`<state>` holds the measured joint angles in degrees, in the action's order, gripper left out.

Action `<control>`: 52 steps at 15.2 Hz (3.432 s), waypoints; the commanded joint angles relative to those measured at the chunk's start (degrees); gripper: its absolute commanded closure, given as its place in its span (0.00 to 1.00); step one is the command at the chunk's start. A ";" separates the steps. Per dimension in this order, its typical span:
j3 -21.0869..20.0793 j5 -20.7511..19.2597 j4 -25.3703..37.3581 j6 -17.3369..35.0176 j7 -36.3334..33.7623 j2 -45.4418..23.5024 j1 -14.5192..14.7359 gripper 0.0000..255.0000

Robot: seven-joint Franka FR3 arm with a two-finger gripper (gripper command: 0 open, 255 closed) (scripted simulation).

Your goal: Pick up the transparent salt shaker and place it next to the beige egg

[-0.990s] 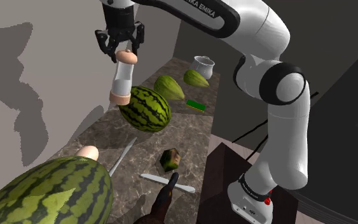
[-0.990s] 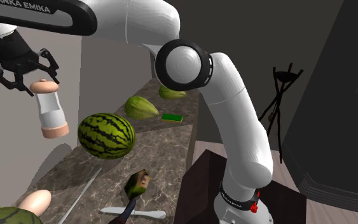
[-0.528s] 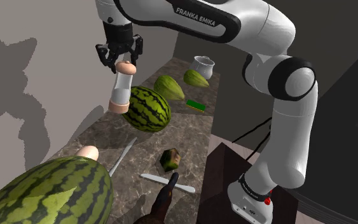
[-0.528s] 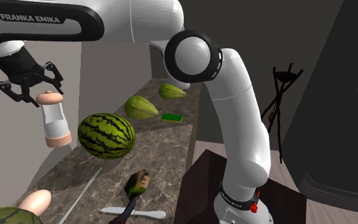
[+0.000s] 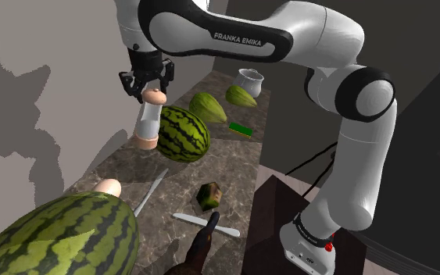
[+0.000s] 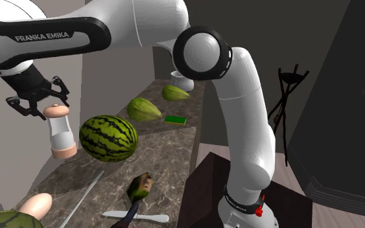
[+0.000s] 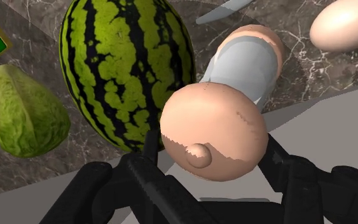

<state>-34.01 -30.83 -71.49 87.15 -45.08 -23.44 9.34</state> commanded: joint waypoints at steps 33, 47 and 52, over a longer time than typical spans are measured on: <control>1.16 -2.30 -20.80 20.36 -7.80 -1.45 -3.01 1.00; 0.15 -0.81 -15.75 14.20 -6.63 -0.17 -1.56 0.00; 0.15 -0.81 -15.75 14.20 -6.63 -0.17 -1.56 0.00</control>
<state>-33.86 -31.64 -87.29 101.40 -51.73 -23.61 7.77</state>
